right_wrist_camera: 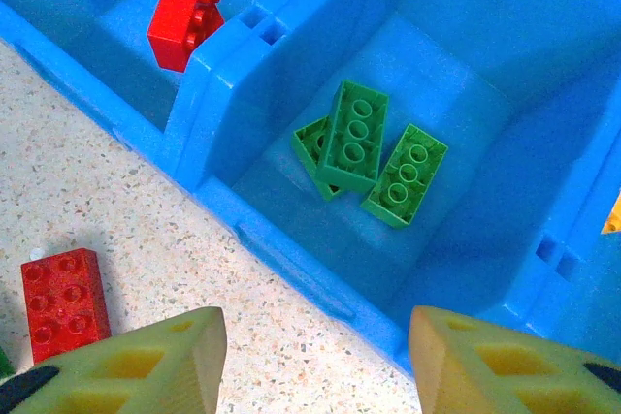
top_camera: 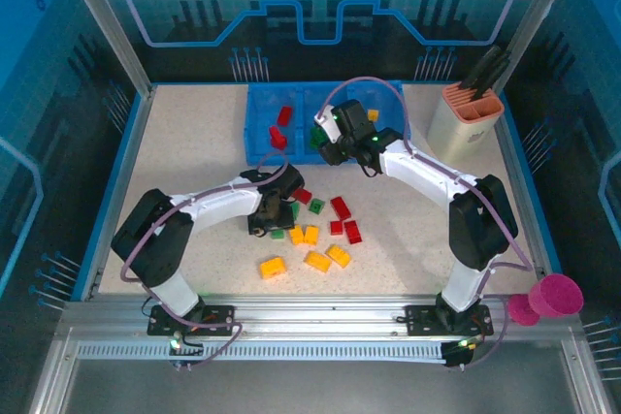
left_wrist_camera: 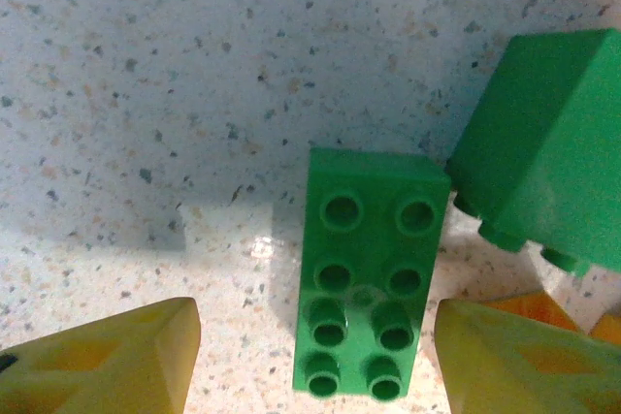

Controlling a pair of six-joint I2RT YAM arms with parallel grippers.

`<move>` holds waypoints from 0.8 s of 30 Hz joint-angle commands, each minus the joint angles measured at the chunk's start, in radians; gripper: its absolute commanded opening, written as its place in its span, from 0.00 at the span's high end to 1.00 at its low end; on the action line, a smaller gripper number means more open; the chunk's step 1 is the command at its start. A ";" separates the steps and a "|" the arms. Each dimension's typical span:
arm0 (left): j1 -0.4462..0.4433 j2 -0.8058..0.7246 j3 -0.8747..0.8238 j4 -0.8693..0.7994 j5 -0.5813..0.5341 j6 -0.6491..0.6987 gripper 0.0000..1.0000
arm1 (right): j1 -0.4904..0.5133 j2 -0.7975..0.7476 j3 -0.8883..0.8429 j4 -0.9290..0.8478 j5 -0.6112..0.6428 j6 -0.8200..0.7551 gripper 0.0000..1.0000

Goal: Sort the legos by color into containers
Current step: Pick up the lego from the center of the table.

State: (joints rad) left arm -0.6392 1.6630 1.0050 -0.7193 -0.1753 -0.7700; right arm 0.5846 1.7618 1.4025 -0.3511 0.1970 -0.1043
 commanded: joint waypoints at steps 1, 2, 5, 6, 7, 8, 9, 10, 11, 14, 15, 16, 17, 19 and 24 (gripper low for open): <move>0.011 0.034 -0.020 0.028 0.034 0.030 0.34 | -0.010 0.011 0.031 -0.020 -0.017 0.006 0.46; 0.012 0.044 -0.022 0.033 0.038 0.032 0.34 | -0.009 0.012 0.033 -0.022 -0.016 0.007 0.45; 0.019 0.072 -0.025 0.051 0.053 0.039 0.37 | -0.012 0.016 0.038 -0.029 -0.011 0.005 0.45; 0.020 0.081 -0.026 0.057 0.059 0.043 0.39 | -0.013 0.018 0.039 -0.033 -0.009 0.003 0.45; 0.023 0.089 -0.028 0.062 0.065 0.047 0.40 | -0.013 0.018 0.041 -0.035 -0.006 0.001 0.45; 0.025 0.094 -0.029 0.066 0.069 0.051 0.42 | -0.015 0.018 0.041 -0.037 -0.004 0.001 0.45; 0.027 0.098 -0.031 0.068 0.073 0.054 0.44 | -0.015 0.016 0.039 -0.037 -0.002 0.000 0.45; 0.030 0.102 -0.032 0.072 0.077 0.059 0.47 | -0.017 0.016 0.039 -0.038 0.000 0.000 0.45; 0.032 0.104 -0.034 0.074 0.079 0.062 0.49 | -0.018 0.014 0.037 -0.040 0.003 -0.001 0.45; 0.037 0.108 -0.034 0.075 0.085 0.075 0.60 | -0.022 0.005 0.035 -0.045 0.008 -0.002 0.45; 0.037 0.109 -0.034 0.075 0.084 0.082 0.65 | -0.024 -0.004 0.033 -0.052 0.010 0.001 0.45; 0.037 0.106 -0.030 0.073 0.089 0.089 0.69 | -0.026 -0.014 0.028 -0.060 0.009 0.004 0.45; 0.036 0.103 -0.024 0.068 0.091 0.098 0.72 | -0.029 -0.025 0.021 -0.066 0.006 0.008 0.45; 0.037 0.096 0.003 0.038 0.081 0.119 0.78 | -0.039 -0.057 -0.002 -0.092 -0.014 0.021 0.44; 0.042 0.048 0.196 -0.107 0.015 0.225 0.84 | -0.063 -0.160 -0.098 -0.135 -0.018 0.074 0.42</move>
State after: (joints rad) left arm -0.6048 1.7348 1.0786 -0.7593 -0.1352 -0.6315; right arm 0.5415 1.6852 1.3449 -0.4305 0.1963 -0.0772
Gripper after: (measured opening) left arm 0.308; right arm 0.578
